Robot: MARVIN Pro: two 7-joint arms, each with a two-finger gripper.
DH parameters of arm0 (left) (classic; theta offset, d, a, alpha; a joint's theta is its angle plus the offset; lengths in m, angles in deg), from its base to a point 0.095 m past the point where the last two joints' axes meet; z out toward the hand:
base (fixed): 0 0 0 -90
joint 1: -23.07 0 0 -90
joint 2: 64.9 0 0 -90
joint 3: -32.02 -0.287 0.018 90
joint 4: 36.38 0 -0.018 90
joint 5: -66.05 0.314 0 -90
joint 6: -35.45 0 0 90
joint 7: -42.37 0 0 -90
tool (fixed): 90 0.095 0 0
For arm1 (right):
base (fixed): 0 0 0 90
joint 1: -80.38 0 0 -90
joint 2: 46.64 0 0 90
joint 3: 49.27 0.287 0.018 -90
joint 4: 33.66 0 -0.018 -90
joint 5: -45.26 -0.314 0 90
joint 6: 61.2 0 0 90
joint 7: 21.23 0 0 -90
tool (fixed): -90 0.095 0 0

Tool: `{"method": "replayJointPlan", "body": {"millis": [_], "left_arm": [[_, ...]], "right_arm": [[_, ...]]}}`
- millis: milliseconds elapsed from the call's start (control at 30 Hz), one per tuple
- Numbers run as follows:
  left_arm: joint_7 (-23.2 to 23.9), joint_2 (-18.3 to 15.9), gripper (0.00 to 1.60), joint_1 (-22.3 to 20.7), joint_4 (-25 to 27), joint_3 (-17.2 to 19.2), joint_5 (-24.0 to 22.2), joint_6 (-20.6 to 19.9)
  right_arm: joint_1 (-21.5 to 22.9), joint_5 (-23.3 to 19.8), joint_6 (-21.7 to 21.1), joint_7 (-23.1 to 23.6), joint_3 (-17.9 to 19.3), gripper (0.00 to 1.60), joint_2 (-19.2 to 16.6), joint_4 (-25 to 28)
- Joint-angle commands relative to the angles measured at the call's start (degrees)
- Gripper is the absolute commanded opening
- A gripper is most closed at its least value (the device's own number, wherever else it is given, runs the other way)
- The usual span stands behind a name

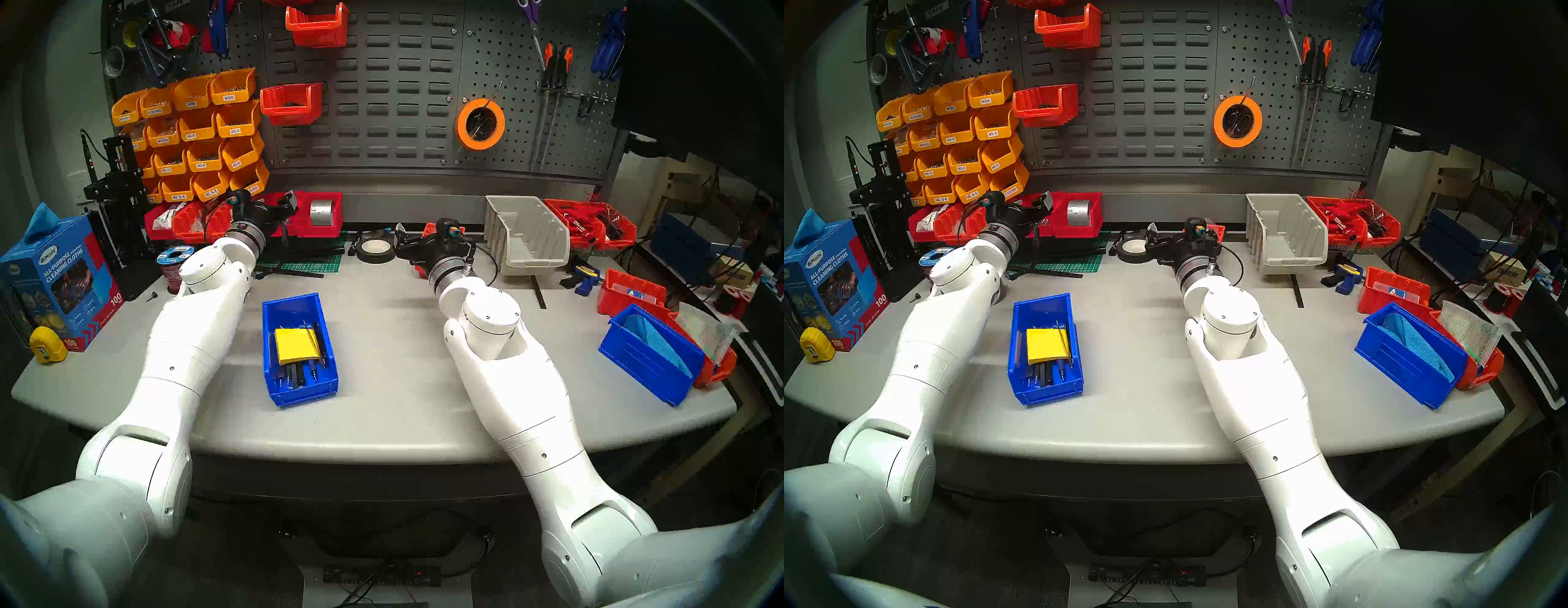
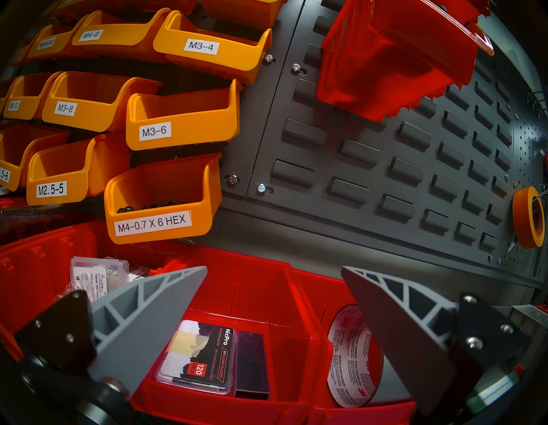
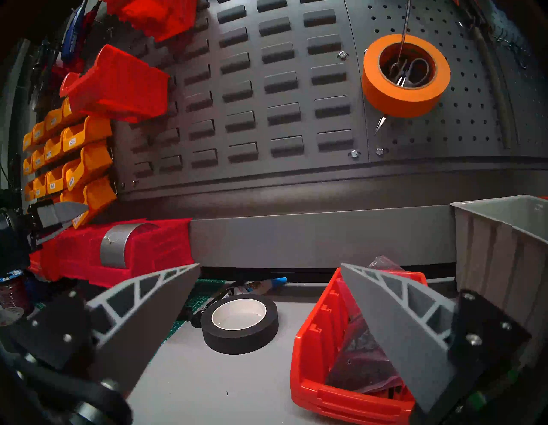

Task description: Hang all the unorganized tool boxes onto the wall

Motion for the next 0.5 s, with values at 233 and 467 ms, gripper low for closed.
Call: {"method": "replayJointPlan", "body": {"millis": [233, 467], "left_arm": [[0.0, 0.1, 1.60, -1.0, 0.6, 0.1, 0.0, 0.1], [0.0, 0.1, 1.60, -1.0, 0.6, 0.1, 0.0, 0.1]], "right_arm": [[2.5, -2.4, 3.1, -1.5, 1.3, 1.60, 4.8, -2.6], [4.5, -7.1, 1.7, -4.7, 4.3, 1.60, 9.4, -3.7]]}}
